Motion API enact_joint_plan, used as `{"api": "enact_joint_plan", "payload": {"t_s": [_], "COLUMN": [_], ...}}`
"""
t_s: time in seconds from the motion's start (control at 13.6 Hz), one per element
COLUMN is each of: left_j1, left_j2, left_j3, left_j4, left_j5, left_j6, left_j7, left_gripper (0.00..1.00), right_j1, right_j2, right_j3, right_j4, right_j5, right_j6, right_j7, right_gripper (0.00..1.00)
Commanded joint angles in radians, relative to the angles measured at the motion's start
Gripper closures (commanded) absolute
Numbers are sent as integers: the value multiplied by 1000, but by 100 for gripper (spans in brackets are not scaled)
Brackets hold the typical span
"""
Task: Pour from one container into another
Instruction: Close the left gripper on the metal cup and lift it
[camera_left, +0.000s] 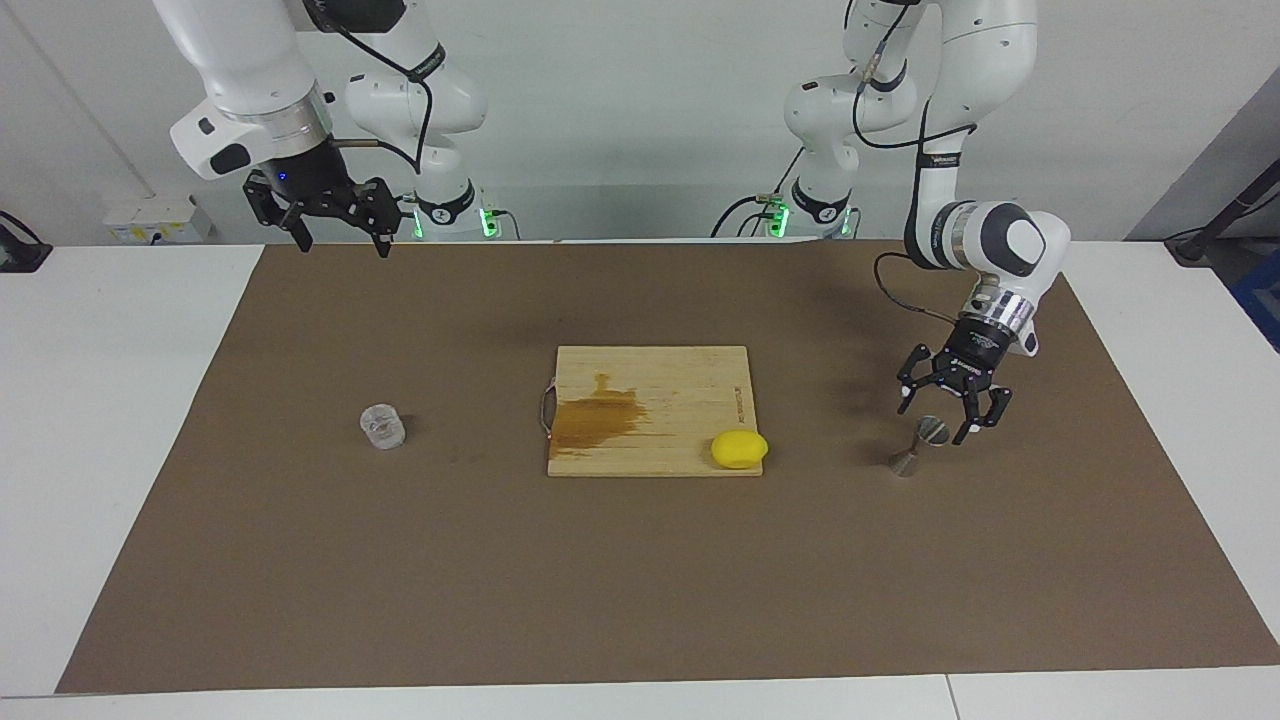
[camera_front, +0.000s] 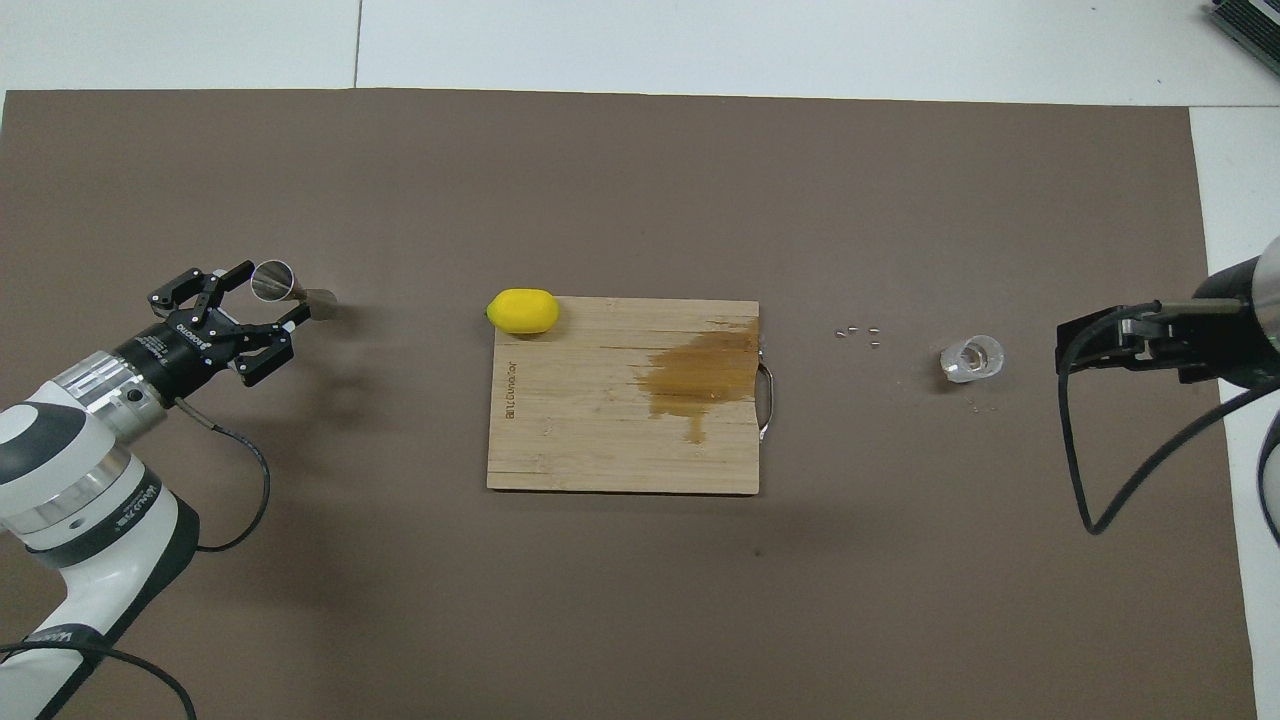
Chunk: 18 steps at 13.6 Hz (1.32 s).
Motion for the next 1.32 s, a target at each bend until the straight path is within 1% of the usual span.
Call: {"api": "enact_joint_plan", "payload": {"t_s": [0.0,0.07,0.15,0.44,0.59,0.81,0.88,0.95,1.1,1.17,1.25], "left_j1": [-13,-13,-15,-25,-34,-65,-94,-157,-276,-350,-417], "left_j2": [17,17,15,12,8,-41,-55,-63,-65,-52,-45], "left_j3": [7,7,7,5,1,-76,-91,-92,-96,-99,-99], "left_j4": [15,15,15,22,60,90,85,87,110,126,142], "left_j5": [-27,-27,-27,-26,-9,-6,-7,-9,-13,-27,-59], "left_j6": [22,22,16,-42,-82,-76,-69,-49,72,133,199], "left_j7": [16,13,17,10,-1,-35,-35,-47,-119,-139,-147], "left_gripper": [28,72,100,100,100,100,100,100,100,100,100], "right_j1": [-6,-8,-11,-11,-18,-26,-26,-26,-26,-28,-28], "right_j2": [-21,-21,-21,-21,-31,-59,-62,-62,-71,-91,-90], "right_j3": [3,3,3,3,1,-10,-8,-8,-10,-14,-17], "right_j4": [-17,-17,-17,-14,-12,-12,-12,-12,-12,-11,-9], "right_j5": [4,4,4,6,6,6,6,6,6,6,8], "right_j6": [-13,-13,-13,-11,-11,-13,-13,-13,-23,-26,-17], "right_j7": [-27,-27,-27,-27,-26,-26,-26,-26,-23,-27,-20], "right_gripper": [0,0,0,0,0,0,0,0,0,0,0]}}
